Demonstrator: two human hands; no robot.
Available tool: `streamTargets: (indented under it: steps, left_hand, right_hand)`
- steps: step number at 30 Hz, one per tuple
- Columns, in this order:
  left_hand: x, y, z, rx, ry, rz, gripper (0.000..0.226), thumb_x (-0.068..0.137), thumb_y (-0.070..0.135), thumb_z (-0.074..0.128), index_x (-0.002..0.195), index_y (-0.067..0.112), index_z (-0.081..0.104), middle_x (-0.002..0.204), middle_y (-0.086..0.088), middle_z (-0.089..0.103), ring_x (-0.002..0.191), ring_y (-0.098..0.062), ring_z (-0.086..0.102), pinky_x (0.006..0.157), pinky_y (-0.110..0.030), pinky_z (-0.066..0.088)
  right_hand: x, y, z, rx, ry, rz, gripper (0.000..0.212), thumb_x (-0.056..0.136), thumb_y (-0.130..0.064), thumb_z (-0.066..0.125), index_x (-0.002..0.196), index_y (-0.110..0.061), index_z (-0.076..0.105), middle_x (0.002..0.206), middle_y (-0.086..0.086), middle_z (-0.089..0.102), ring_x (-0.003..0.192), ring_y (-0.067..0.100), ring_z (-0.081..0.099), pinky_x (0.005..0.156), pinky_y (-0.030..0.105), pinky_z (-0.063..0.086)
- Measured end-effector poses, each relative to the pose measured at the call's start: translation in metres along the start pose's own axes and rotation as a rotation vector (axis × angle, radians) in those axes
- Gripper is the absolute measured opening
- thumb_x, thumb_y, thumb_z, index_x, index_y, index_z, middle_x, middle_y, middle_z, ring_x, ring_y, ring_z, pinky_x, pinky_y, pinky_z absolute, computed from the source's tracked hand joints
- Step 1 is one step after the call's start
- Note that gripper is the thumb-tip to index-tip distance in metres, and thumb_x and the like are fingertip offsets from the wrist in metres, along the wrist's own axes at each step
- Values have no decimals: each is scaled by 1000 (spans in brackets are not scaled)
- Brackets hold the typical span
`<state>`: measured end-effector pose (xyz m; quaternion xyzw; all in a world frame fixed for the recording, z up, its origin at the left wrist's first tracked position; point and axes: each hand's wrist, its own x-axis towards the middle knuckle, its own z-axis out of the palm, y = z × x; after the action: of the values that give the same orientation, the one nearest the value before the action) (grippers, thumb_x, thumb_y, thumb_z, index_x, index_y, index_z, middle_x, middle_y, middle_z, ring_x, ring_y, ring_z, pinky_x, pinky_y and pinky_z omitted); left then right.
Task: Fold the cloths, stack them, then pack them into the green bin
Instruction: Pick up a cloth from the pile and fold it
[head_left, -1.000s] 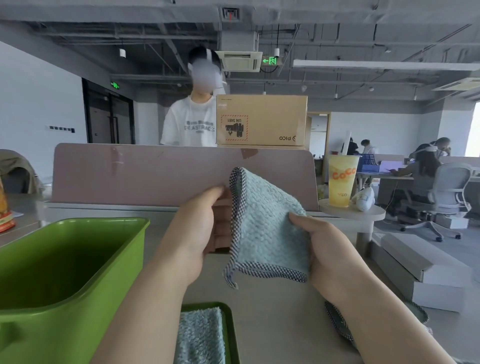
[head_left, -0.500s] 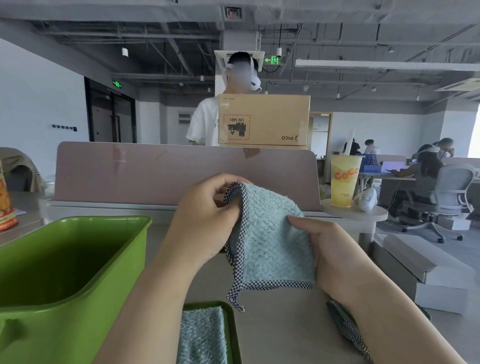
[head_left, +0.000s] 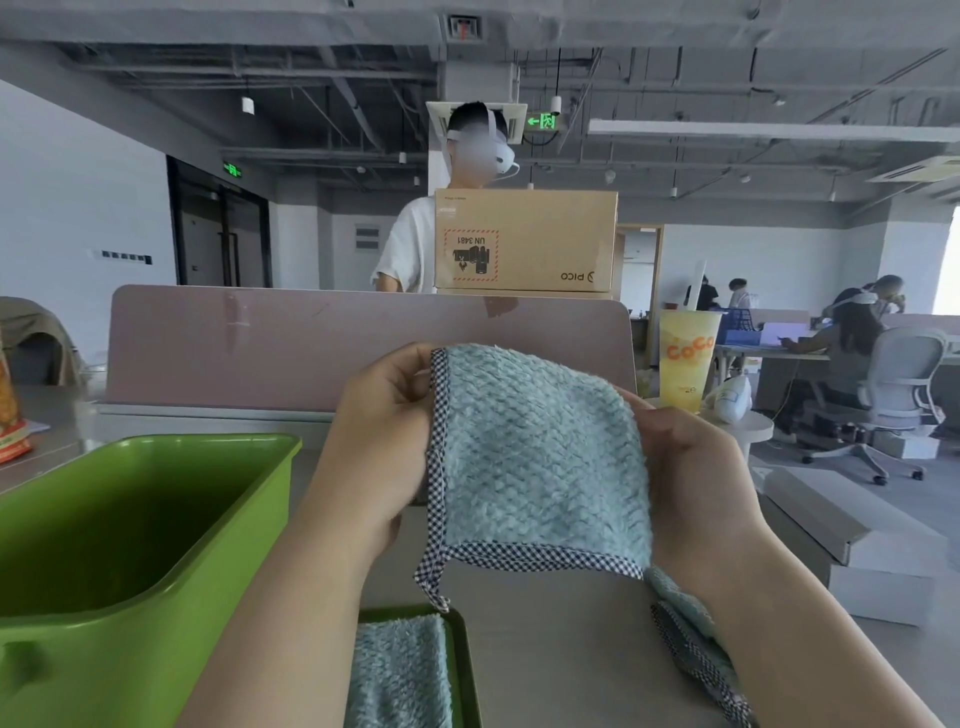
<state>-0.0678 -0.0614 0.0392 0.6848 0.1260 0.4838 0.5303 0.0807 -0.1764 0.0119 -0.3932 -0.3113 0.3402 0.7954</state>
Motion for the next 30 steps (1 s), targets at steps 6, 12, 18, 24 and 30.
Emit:
streamTargets:
  steps: [6, 12, 18, 24, 30]
  left_hand:
    - [-2, 3, 0, -60, -40, -42, 37, 86, -6, 55, 73, 23, 73, 75, 2, 75, 64, -11, 70, 63, -37, 59]
    - [-3, 5, 0, -56, -85, -64, 39, 85, -8, 54, 70, 23, 73, 71, 5, 74, 61, -7, 67, 56, -25, 57]
    - [-3, 4, 3, -6, -87, -56, 30, 87, -2, 55, 82, 21, 74, 77, 6, 75, 67, -4, 69, 58, -23, 56]
    - [-2, 3, 6, -148, -103, -181, 34, 91, 5, 53, 76, 25, 76, 78, 2, 76, 67, -11, 71, 63, -28, 52]
    - [1, 1, 4, -266, -172, -258, 28, 91, 7, 52, 85, 21, 75, 79, -2, 75, 65, -14, 71, 53, -25, 55]
  right_hand:
    - [-4, -8, -4, -209, -88, -95, 37, 79, -10, 52, 111, -14, 71, 122, 24, 59, 104, 37, 46, 93, 56, 32]
    - [-12, -17, -1, -403, -217, -204, 25, 76, -12, 62, 92, -24, 77, 86, 4, 74, 70, 15, 65, 59, 23, 53]
    - [-13, -20, 1, -327, -192, -234, 34, 92, -5, 44, 88, -15, 76, 88, 9, 74, 77, 22, 68, 70, 36, 55]
    - [-12, -17, 3, -282, -205, -268, 35, 92, 7, 39, 97, -10, 70, 91, 13, 73, 77, 24, 68, 64, 33, 57]
    - [-15, -18, 5, -263, -206, -325, 43, 77, 14, 48, 74, -19, 75, 79, 7, 75, 66, 20, 69, 57, 30, 56]
